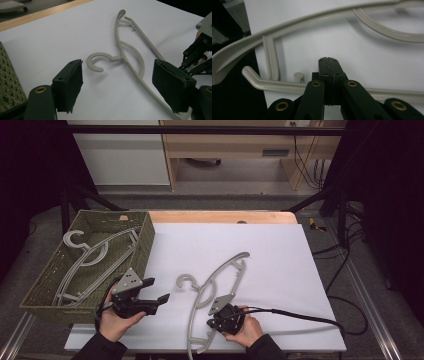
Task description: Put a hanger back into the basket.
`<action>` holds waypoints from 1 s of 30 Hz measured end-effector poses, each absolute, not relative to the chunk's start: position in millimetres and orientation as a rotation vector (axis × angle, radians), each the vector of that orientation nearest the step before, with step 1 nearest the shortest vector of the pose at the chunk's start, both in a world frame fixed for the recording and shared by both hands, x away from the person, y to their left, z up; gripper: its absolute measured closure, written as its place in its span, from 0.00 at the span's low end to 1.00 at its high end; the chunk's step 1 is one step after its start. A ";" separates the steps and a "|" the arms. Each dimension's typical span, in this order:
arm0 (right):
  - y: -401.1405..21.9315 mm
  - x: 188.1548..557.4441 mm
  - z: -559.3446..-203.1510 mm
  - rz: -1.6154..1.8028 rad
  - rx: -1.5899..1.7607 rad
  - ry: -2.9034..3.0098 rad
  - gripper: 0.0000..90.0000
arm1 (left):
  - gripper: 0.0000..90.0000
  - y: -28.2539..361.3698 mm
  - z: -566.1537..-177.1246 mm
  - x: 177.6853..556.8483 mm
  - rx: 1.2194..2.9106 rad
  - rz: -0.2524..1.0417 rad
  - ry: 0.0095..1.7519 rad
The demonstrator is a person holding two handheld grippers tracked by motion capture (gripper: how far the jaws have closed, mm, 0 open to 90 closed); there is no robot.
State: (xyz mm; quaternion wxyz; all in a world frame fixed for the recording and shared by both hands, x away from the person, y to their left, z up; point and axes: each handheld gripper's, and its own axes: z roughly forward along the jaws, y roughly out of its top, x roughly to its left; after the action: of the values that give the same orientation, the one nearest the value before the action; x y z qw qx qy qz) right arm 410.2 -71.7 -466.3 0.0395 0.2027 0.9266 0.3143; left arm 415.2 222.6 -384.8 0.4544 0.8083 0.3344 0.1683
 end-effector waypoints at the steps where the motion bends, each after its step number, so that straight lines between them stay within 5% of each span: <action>1: -72.4 409.4 -466.9 0.949 0.630 2.836 1.00 | 0.27 222.5 -384.8 415.2 1.996 0.414 0.825; 21: -149.3 420.7 -463.3 0.850 0.839 2.717 1.00 | 0.27 219.6 -386.8 414.7 2.002 0.407 0.824; 30: -141.3 431.3 -456.1 1.038 0.982 2.568 0.73 | 0.27 219.1 -388.0 415.4 2.008 0.406 0.824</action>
State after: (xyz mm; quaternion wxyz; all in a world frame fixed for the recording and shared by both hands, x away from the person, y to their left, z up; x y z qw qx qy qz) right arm 431.3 -141.3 -456.1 0.1014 0.3324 0.8694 0.3514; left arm 415.4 219.1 -388.0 0.4498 0.8121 0.3334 0.1642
